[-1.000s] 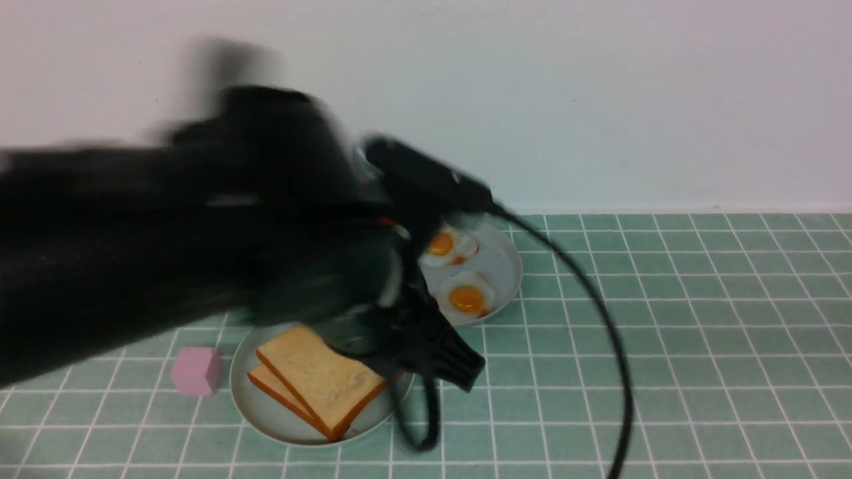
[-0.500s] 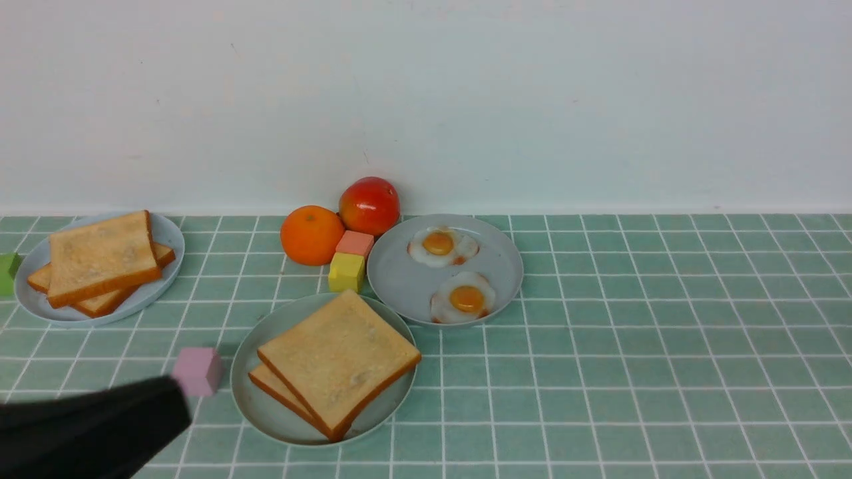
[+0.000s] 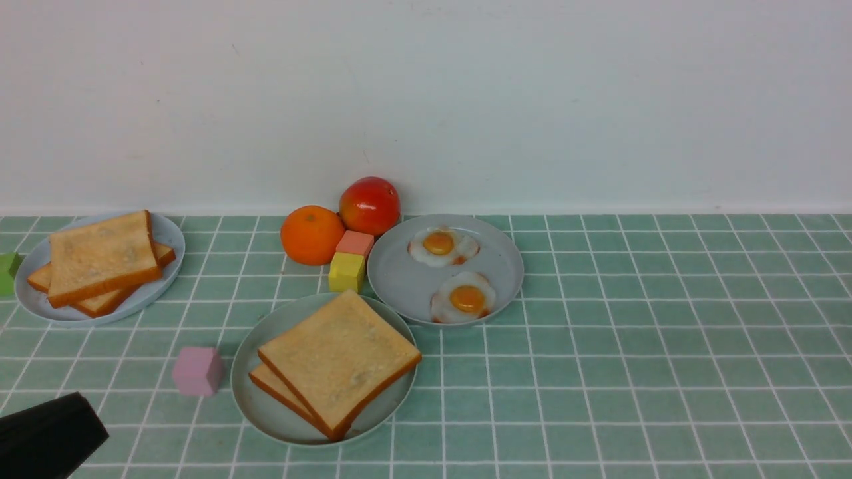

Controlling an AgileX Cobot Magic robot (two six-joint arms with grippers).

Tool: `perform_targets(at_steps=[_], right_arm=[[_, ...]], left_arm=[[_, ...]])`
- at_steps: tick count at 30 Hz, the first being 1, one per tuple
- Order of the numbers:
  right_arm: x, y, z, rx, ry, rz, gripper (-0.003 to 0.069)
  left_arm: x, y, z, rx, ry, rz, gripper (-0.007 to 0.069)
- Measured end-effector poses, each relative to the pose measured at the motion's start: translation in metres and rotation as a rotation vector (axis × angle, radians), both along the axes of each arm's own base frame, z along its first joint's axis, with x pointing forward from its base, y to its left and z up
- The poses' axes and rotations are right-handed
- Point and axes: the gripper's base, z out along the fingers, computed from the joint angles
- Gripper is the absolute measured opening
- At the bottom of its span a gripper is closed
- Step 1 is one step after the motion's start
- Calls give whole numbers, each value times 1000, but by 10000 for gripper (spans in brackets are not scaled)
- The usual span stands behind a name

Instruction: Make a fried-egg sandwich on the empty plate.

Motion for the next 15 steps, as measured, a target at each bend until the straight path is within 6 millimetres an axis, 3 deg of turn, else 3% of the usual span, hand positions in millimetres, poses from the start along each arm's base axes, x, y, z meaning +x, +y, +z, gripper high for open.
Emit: perform_targets(at_steps=[12, 15], right_arm=[[1, 0, -1, 3, 3, -10, 8], [-2, -6, -4, 15, -54, -121, 4]], left_arm=[[0, 0, 0, 2, 1, 1, -13], [0, 0, 0, 2, 2, 2, -13]])
